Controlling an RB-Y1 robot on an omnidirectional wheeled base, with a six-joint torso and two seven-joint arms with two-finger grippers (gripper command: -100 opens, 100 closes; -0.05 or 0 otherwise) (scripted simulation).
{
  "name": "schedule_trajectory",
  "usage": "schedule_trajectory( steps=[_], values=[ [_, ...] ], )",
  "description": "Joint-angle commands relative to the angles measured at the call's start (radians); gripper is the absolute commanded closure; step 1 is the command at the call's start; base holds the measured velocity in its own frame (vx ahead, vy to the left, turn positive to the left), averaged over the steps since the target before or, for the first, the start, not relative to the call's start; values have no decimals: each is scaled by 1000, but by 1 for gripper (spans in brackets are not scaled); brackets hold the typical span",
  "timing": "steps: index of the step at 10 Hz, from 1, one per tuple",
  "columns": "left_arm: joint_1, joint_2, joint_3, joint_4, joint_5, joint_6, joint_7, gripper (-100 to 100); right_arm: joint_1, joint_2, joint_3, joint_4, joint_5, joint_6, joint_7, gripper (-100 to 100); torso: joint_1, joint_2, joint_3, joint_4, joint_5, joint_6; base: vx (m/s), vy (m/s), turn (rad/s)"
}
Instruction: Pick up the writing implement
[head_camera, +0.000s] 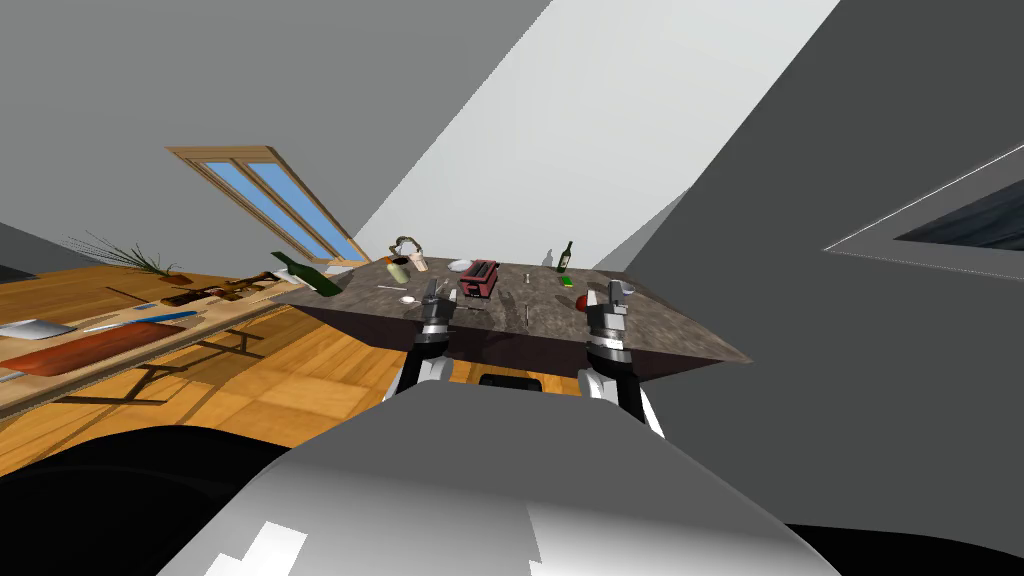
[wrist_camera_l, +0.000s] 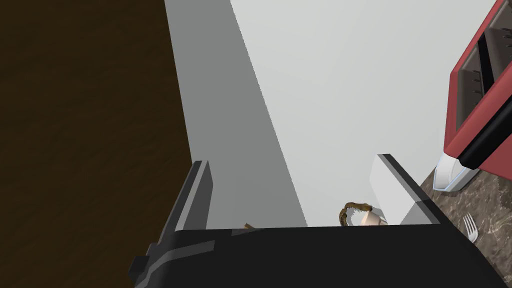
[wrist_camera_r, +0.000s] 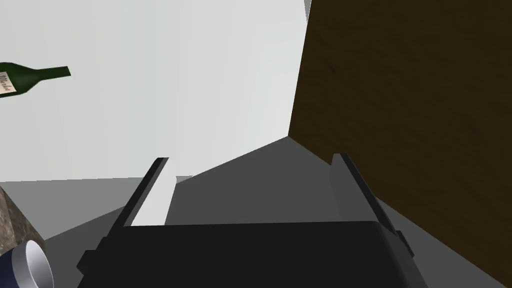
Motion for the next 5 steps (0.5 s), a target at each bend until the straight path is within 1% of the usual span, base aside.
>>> schedule_trajectory(
  steps=[1, 3, 5],
  values=[
    [0, 0, 0, 0, 0, 0, 0, 0, -6, -36, -7, 4, -7, 34, -30, -100, 0, 0, 0, 0, 0, 0, -4, 12, 51],
    [0, 0, 0, 0, 0, 0, 0, 0, -15, -63, -17, 10, -18, 84, -76, -100, 1, 0, 0, 0, 0, 0, -6, 20, 67],
    [0, 0, 0, 0, 0, 0, 0, 0, -27, -88, -32, 16, -33, 143, -136, -100, 1, 0, 0, 0, 0, 0, -4, 26, 74]
  ],
)
